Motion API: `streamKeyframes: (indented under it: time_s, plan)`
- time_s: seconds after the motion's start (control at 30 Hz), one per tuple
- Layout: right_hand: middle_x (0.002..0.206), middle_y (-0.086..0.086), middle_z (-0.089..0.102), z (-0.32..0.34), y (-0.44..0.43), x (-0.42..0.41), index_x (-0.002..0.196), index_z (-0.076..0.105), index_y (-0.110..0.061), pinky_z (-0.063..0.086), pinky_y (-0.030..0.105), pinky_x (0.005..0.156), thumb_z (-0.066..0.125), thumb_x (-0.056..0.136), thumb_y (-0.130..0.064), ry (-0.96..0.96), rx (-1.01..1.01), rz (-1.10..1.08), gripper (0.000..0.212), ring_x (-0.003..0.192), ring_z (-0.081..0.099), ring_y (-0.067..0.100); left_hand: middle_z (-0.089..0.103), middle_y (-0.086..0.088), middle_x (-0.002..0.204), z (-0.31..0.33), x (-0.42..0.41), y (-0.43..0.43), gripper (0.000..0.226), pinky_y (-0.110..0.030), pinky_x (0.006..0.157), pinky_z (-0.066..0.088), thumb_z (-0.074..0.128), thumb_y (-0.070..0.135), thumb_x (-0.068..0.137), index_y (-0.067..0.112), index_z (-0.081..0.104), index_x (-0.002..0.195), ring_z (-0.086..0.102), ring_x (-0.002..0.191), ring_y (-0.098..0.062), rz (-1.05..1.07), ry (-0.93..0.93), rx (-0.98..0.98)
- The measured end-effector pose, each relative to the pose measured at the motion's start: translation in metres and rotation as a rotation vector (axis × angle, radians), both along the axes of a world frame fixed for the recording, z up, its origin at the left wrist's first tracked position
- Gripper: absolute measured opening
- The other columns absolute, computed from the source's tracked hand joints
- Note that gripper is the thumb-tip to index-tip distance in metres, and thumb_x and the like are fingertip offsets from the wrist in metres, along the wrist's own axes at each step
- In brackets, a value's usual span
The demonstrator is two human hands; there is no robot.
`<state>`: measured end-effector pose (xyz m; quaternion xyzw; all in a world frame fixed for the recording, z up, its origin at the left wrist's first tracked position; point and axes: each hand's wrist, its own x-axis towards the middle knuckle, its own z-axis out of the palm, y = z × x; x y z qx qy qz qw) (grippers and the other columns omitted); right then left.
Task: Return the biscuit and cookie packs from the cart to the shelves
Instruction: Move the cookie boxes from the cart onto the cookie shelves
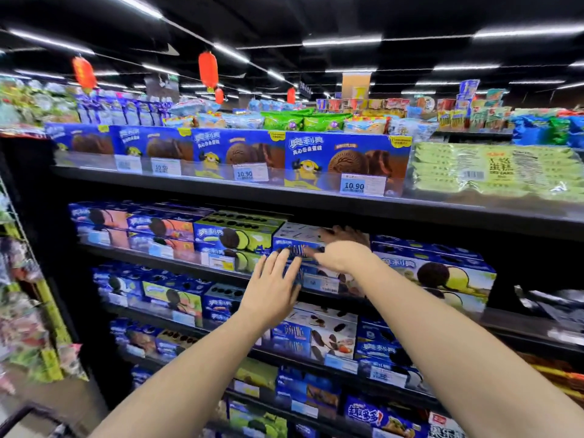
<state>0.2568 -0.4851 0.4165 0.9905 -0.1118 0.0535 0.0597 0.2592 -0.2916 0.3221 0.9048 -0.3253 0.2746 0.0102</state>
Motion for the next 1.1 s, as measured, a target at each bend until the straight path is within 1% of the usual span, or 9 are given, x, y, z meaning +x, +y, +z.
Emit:
streamKeyframes:
  time_s: [0.13,0.27,0.33,0.4,0.5,0.57,0.63,0.77,1.1]
  plan:
    - [0.158,0.008,0.032,0.004,0.002,-0.002,0.153,0.028,-0.035,0.029,0.048,0.111,0.025,0.084,-0.086,0.027,-0.017,0.003,0.086,0.142,0.031,0.035,0.029,-0.016,0.161,0.001,0.006,0.011,0.060,-0.050,0.123,0.020,0.033,0.045,0.105,0.016,0.027,0.157,0.028,0.147,-0.035,-0.022,-0.028,0.051]
    - [0.161,0.009,0.028,0.005,0.014,-0.008,0.157,0.021,-0.034,0.020,0.050,0.114,0.018,0.083,-0.088,-0.029,-0.069,0.055,0.092,0.145,0.027,0.034,0.040,-0.017,0.155,0.003,0.015,0.028,0.058,-0.050,0.120,0.028,0.037,0.041,0.103,0.013,0.036,0.153,0.038,0.142,-0.036,-0.058,-0.078,0.043]
    - [0.163,0.008,0.028,0.005,0.032,-0.009,0.155,0.031,-0.030,0.020,0.052,0.117,0.019,0.086,-0.086,-0.099,-0.043,0.120,0.090,0.149,0.026,0.030,0.040,-0.017,0.154,0.004,0.021,0.040,0.058,-0.050,0.120,0.028,0.036,0.040,0.103,0.012,0.035,0.154,0.037,0.143,-0.036,-0.059,-0.085,0.031]
    - [0.160,0.008,0.035,0.004,0.059,-0.005,0.150,0.041,-0.026,0.028,0.051,0.115,0.022,0.090,-0.082,-0.147,-0.014,0.178,0.085,0.147,0.033,0.028,0.041,-0.017,0.154,0.005,0.028,0.054,0.058,-0.050,0.120,0.029,0.038,0.040,0.103,0.011,0.036,0.153,0.037,0.143,-0.035,-0.050,-0.074,0.024]
    - [0.159,0.009,0.036,0.000,0.101,0.013,0.154,0.034,-0.029,0.028,0.049,0.116,0.024,0.092,-0.079,-0.160,-0.010,0.203,0.080,0.146,0.035,0.028,0.044,-0.017,0.153,0.003,0.044,0.083,0.058,-0.051,0.118,0.033,0.035,0.041,0.101,0.009,0.043,0.149,0.041,0.140,-0.036,-0.023,-0.041,-0.024]
    - [0.163,0.009,0.029,0.000,0.122,0.030,0.155,0.032,-0.031,0.016,0.050,0.120,0.023,0.091,-0.080,-0.150,-0.014,0.186,0.081,0.151,0.026,0.027,0.043,-0.018,0.153,0.000,0.058,0.105,0.059,-0.051,0.118,0.032,0.035,0.041,0.100,0.010,0.042,0.150,0.040,0.141,-0.037,-0.008,-0.029,-0.060]
    - [0.167,0.008,0.019,0.005,0.136,0.050,0.156,0.028,-0.034,0.005,0.050,0.121,0.024,0.088,-0.083,-0.107,0.002,0.132,0.084,0.154,0.014,0.027,0.036,-0.018,0.157,-0.002,0.075,0.127,0.059,-0.051,0.120,0.028,0.038,0.041,0.101,0.012,0.036,0.153,0.033,0.145,-0.037,0.001,-0.007,-0.078]
    - [0.169,0.006,-0.003,0.015,0.152,0.084,0.158,0.003,-0.045,-0.004,0.052,0.121,0.022,0.081,-0.091,0.087,0.034,-0.043,0.092,0.155,-0.002,0.030,0.020,-0.018,0.165,-0.008,0.110,0.162,0.063,-0.049,0.124,0.013,0.029,0.046,0.104,0.016,0.020,0.159,0.018,0.152,-0.034,0.023,0.061,-0.056]
    - [0.169,0.003,0.010,0.013,0.168,0.092,0.157,0.003,-0.048,-0.003,0.059,0.121,0.018,0.077,-0.094,0.155,0.004,-0.159,0.094,0.155,0.009,0.026,0.021,-0.012,0.164,-0.011,0.143,0.194,0.062,-0.049,0.124,0.010,0.020,0.047,0.104,0.018,0.017,0.158,0.020,0.151,-0.029,-0.084,0.065,-0.022]
